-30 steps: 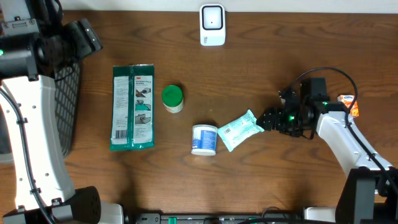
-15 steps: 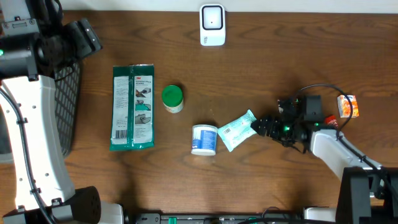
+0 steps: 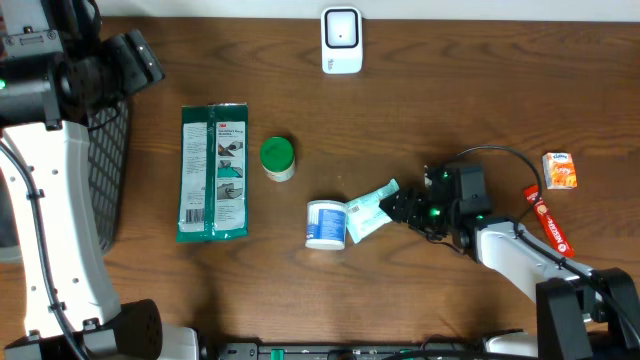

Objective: Scan the item barcode

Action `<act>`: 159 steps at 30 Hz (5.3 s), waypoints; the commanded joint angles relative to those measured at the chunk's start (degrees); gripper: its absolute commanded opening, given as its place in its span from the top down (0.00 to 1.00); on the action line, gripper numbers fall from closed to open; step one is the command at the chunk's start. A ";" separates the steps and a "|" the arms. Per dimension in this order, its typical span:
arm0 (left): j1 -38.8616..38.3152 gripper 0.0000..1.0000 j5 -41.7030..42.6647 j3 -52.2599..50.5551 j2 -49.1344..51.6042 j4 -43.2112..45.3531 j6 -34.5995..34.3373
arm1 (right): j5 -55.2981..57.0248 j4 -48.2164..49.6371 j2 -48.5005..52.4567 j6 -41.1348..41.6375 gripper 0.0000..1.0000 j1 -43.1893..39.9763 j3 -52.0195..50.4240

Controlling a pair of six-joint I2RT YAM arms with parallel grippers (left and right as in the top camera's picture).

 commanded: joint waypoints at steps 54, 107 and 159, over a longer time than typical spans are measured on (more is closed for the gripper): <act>0.20 0.15 0.35 0.31 0.15 -0.15 0.50 | -41.57 1.68 -9.27 5.14 0.99 -17.35 -1.51; 0.20 0.15 0.35 0.31 0.15 -0.15 0.50 | 66.51 -11.26 -1.44 -62.88 0.99 25.42 40.17; 0.20 0.15 0.35 0.31 0.15 -0.15 0.50 | 63.63 33.94 58.49 -115.97 0.99 22.56 71.71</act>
